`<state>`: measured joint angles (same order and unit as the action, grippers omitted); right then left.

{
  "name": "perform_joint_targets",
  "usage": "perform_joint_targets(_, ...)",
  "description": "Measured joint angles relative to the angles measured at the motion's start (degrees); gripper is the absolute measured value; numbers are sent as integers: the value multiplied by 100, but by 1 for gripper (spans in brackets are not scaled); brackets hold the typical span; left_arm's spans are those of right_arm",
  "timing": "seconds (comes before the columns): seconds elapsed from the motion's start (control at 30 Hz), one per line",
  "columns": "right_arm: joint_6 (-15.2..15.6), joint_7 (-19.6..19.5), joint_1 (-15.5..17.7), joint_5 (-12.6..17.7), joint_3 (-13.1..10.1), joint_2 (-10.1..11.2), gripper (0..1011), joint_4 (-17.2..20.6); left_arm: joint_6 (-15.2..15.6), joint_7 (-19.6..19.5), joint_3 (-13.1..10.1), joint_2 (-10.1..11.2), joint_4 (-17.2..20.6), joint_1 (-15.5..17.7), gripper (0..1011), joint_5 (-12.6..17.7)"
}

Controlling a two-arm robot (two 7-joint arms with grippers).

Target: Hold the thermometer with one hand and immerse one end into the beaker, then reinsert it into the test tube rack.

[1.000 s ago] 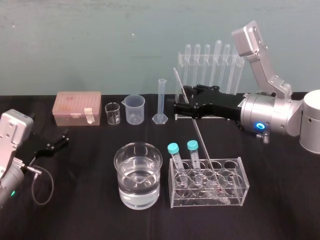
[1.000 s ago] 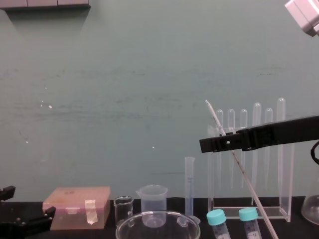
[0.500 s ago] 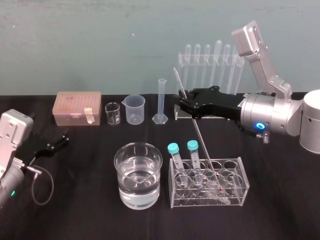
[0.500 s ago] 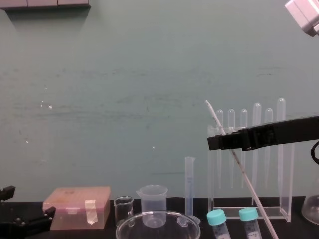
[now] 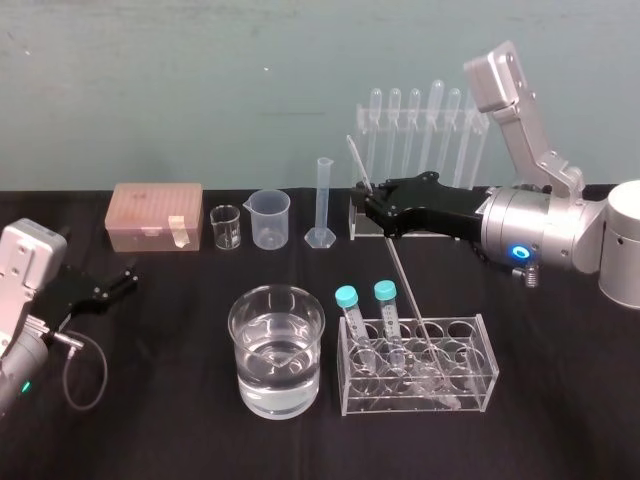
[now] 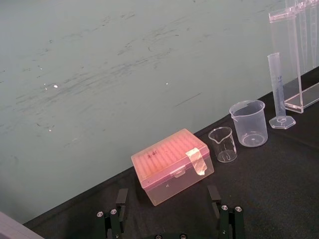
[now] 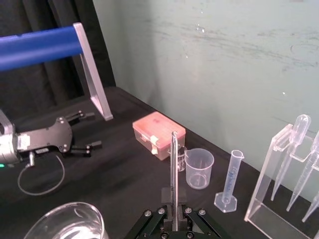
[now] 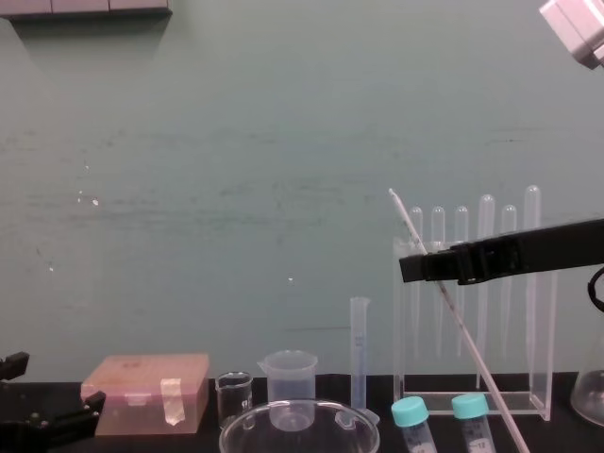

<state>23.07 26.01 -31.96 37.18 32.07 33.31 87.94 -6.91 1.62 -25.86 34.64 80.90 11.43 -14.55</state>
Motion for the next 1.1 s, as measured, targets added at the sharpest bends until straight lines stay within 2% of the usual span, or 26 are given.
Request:
perform_joint_targets(0.2, -286, -16, 201, 122, -163, -25, 56, 126, 0, 0, 0, 0, 0, 0, 1008, 0)
perform_joint_targets(0.4, -862, -30, 529, 185, -402, 31, 56, 349, 0, 0, 0, 0, 0, 0, 1008, 0)
perform_joint_targets(0.47, -1242, -22, 729, 160, -530, 91, 56, 464, 0, 0, 0, 0, 0, 0, 1008, 0)
perform_joint_targets(0.5, -1242, -22, 729, 160, -530, 91, 56, 464, 0, 0, 0, 0, 0, 0, 1008, 0)
perform_joint_targets(0.53, -1457, 4, 865, 153, -613, 122, 56, 527, 0, 0, 0, 0, 0, 0, 1008, 0)
perform_joint_targets(0.73, -1991, 52, 1345, 178, -913, 160, 56, 700, 0, 0, 0, 0, 0, 0, 1008, 0)
perform_joint_targets(0.9, -2255, 88, 1642, 211, -1131, 154, 56, 825, 0, 0, 0, 0, 0, 0, 1008, 0)
perform_joint_targets(1.1, -2367, 188, 1657, 193, -1288, 158, 56, 930, 0, 0, 0, 0, 0, 0, 1008, 0)
